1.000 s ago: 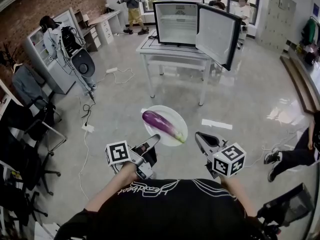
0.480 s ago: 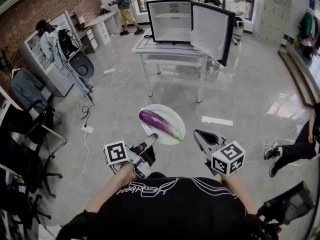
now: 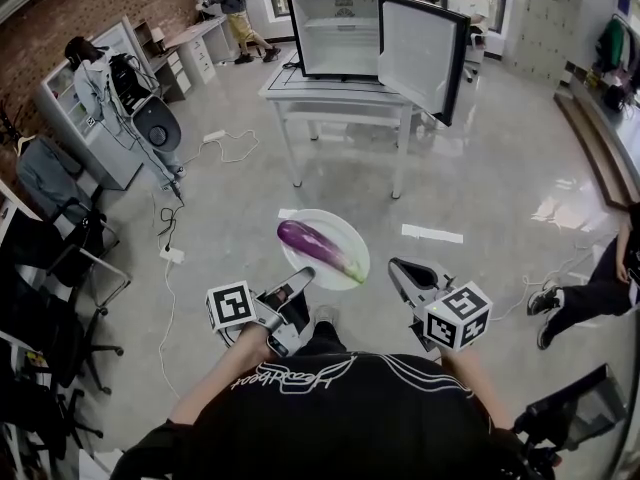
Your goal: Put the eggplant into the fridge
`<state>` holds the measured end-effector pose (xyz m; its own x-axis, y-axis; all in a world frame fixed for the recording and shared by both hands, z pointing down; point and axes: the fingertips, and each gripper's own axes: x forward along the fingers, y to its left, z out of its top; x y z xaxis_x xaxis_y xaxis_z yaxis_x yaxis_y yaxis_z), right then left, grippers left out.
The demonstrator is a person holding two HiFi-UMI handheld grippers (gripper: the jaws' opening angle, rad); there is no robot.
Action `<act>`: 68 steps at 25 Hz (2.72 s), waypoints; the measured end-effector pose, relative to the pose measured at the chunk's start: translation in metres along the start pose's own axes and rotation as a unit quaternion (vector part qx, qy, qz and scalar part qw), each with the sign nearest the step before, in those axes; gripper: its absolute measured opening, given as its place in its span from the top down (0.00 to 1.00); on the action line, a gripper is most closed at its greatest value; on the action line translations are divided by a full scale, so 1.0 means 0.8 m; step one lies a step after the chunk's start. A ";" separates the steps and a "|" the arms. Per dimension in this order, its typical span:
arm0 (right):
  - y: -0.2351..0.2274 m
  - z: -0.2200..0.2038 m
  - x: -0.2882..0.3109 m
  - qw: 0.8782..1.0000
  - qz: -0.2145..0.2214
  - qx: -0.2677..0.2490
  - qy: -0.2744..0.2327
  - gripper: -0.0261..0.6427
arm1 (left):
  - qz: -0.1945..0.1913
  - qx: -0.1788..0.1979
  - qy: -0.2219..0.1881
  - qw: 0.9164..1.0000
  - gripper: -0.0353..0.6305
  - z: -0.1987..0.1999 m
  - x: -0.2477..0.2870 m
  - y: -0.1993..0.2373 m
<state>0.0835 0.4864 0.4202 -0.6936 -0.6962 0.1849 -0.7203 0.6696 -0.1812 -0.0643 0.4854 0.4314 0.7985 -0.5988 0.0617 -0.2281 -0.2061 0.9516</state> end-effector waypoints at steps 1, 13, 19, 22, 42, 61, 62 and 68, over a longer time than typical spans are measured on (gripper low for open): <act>-0.002 -0.001 0.002 1.000 0.000 0.001 0.001 0.95 | 0.003 0.002 0.001 1.000 0.91 0.002 0.002 0.004; -0.061 0.006 0.074 1.000 -0.008 0.006 0.011 0.95 | -0.002 -0.009 0.011 1.000 0.91 0.067 0.055 0.040; -0.110 0.006 0.150 0.999 -0.013 0.015 0.029 0.95 | 0.020 -0.027 0.019 0.999 0.91 0.141 0.096 0.096; -0.147 0.016 0.195 0.999 -0.022 0.025 0.031 0.95 | 0.025 -0.033 0.030 0.999 0.91 0.189 0.129 0.115; -0.328 0.120 0.515 0.997 -0.045 0.013 0.054 0.95 | 0.012 -0.020 0.025 0.999 0.91 0.525 0.279 0.207; -0.408 0.138 0.552 0.996 -0.072 0.028 0.039 0.95 | 0.011 -0.031 0.052 0.998 0.91 0.576 0.362 0.225; -0.415 0.138 0.557 0.996 -0.071 0.027 0.039 0.95 | 0.013 -0.031 0.052 0.998 0.91 0.582 0.369 0.228; -0.479 0.143 0.600 0.996 -0.065 0.033 0.045 0.95 | 0.030 -0.037 0.049 0.998 0.91 0.620 0.420 0.253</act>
<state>0.0267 -0.1339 0.4677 -0.5937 -0.7483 0.2960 -0.8047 0.5546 -0.2118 -0.1185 -0.1417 0.4953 0.8357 -0.5297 0.1454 -0.2392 -0.1125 0.9644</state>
